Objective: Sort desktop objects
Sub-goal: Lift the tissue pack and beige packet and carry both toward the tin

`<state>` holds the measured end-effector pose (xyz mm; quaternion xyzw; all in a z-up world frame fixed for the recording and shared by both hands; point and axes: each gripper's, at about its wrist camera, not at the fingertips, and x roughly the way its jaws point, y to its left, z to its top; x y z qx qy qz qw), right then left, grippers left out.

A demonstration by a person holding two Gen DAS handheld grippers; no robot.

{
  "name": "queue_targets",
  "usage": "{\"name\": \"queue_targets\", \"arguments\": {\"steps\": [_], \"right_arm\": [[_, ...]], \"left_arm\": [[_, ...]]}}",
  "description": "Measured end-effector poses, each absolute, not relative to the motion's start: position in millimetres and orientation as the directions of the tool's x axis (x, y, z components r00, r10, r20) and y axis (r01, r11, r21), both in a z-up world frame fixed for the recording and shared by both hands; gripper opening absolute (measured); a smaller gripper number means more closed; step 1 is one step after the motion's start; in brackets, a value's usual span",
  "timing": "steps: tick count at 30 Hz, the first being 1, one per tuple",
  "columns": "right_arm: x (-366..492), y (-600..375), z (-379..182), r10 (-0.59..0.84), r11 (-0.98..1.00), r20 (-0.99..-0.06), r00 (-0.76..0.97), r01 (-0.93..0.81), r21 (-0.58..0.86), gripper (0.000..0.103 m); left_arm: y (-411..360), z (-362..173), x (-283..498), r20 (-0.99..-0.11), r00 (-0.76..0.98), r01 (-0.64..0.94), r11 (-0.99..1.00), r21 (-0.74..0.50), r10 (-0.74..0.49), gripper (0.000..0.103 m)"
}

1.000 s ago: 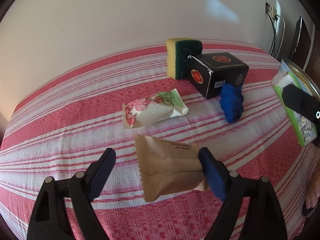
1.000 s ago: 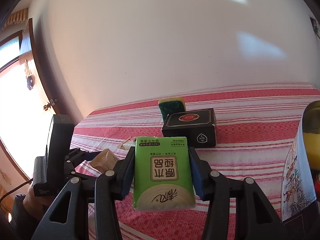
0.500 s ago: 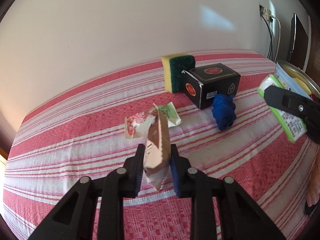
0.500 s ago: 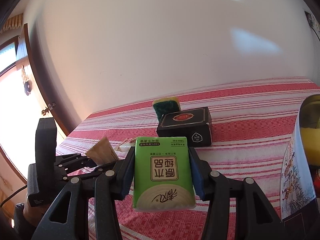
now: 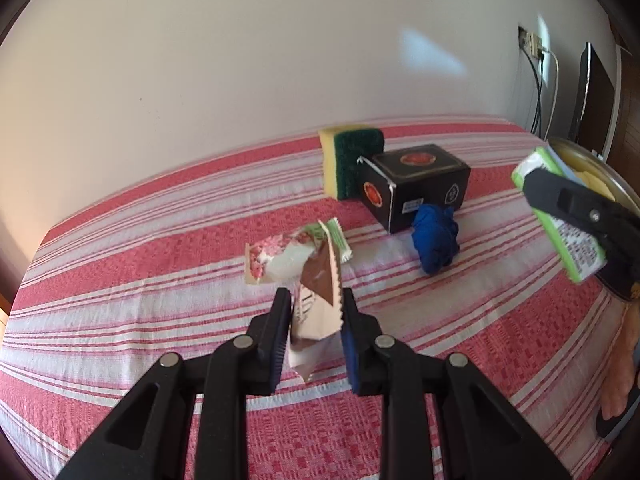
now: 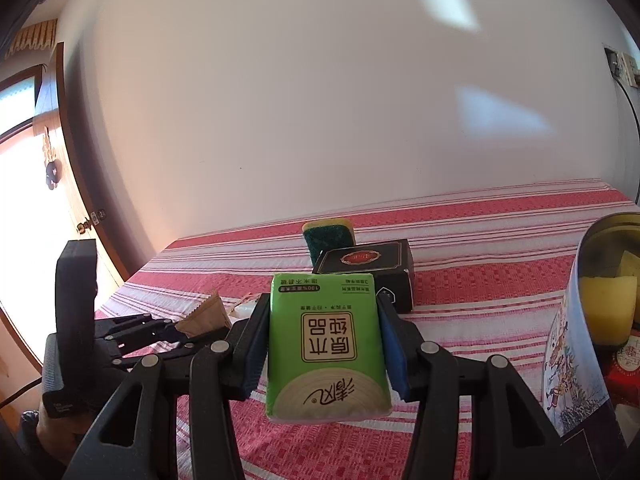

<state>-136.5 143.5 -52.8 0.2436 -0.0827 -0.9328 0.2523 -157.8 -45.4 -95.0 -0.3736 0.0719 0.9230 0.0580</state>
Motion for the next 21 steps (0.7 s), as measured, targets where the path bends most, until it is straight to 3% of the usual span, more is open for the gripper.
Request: {"name": "queue_targets", "arguments": {"steps": [8,11,15,21], "right_arm": [[-138.5,142.8,-53.9,-0.513,-0.858,-0.414,-0.751,0.434,0.275,0.052],[-138.0,145.9,-53.7,-0.513,-0.857,-0.415,-0.751,0.429,0.284,0.052],[-136.7,145.3,-53.3,-0.514,-0.857,-0.416,-0.750,0.431,0.281,0.052],[-139.0,146.5,-53.9,-0.512,-0.858,-0.416,-0.752,0.425,0.290,0.052]], "left_arm": [[-49.4,-109.6,-174.3,-0.770,-0.635,-0.150,-0.988,0.036,0.068,0.023],[-64.0,-112.3,-177.2,-0.774,-0.632,-0.066,-0.998,0.001,0.041,0.023],[-82.9,-111.7,-174.8,-0.748,-0.650,-0.052,-0.990,-0.128,0.131,0.020],[-77.9,-98.1,-156.2,-0.667,-0.736,-0.067,-0.993,-0.094,0.113,0.020]]}}
